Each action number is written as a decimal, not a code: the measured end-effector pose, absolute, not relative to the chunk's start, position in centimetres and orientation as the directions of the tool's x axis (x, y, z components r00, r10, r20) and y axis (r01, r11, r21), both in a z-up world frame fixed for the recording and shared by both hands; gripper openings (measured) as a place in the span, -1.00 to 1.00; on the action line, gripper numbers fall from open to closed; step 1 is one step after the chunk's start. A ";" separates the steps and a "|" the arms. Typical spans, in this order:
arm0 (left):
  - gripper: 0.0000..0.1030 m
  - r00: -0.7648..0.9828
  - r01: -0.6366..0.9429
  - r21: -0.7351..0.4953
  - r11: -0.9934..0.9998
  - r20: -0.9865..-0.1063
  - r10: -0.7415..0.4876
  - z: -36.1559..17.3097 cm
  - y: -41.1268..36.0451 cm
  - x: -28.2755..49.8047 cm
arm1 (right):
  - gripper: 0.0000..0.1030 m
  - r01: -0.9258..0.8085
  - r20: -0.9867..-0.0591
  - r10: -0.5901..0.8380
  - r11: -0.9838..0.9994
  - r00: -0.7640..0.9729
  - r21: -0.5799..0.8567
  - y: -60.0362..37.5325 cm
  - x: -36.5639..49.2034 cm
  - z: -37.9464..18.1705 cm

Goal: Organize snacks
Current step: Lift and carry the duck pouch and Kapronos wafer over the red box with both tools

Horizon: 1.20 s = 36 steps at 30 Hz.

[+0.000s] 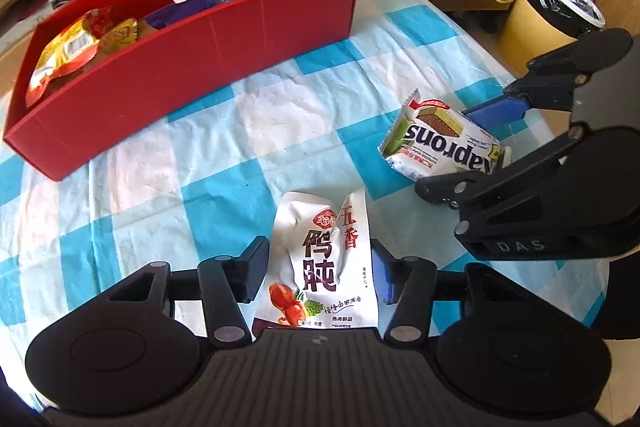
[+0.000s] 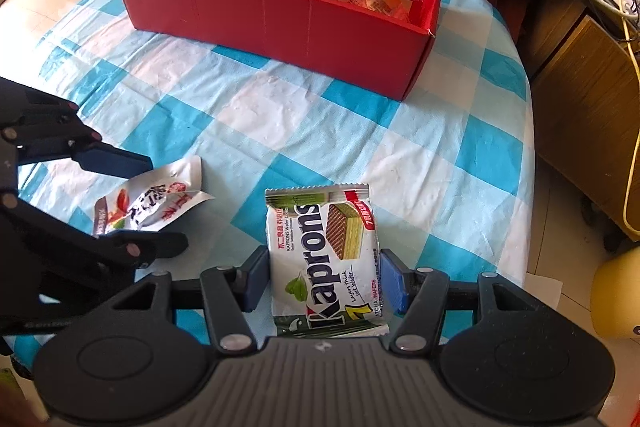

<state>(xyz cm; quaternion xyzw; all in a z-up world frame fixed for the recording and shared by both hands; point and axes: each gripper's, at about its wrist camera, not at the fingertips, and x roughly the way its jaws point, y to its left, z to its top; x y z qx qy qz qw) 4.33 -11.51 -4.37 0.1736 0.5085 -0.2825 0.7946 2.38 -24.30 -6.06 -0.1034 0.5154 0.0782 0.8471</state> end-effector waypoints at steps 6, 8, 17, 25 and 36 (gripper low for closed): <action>0.14 0.356 0.604 -0.015 0.797 -0.889 -0.287 -3.2 -10.6 4.2 | 0.63 -0.227 -0.874 0.039 0.970 0.484 -0.083 -23.7 1.9 -5.1; 0.14 0.369 0.597 -0.018 0.802 -0.882 -0.294 -2.7 -10.3 4.3 | 0.63 -0.223 -0.867 0.044 0.972 0.497 -0.079 -23.5 1.8 -4.6; 0.15 0.428 0.564 -0.020 0.826 -0.848 -0.313 -0.7 -9.5 5.0 | 0.63 -0.187 -0.828 0.059 0.981 0.558 -0.056 -23.3 2.6 -2.3; 0.15 0.496 0.527 -0.017 0.850 -0.806 -0.324 1.4 -9.1 6.8 | 0.63 -0.138 -0.792 0.063 0.990 0.608 -0.028 -23.6 4.2 -0.3; 0.14 0.605 0.465 0.015 0.885 -0.735 -0.305 4.4 -9.9 10.6 | 0.63 -0.048 -0.730 0.044 0.999 0.682 0.015 -24.8 8.5 2.8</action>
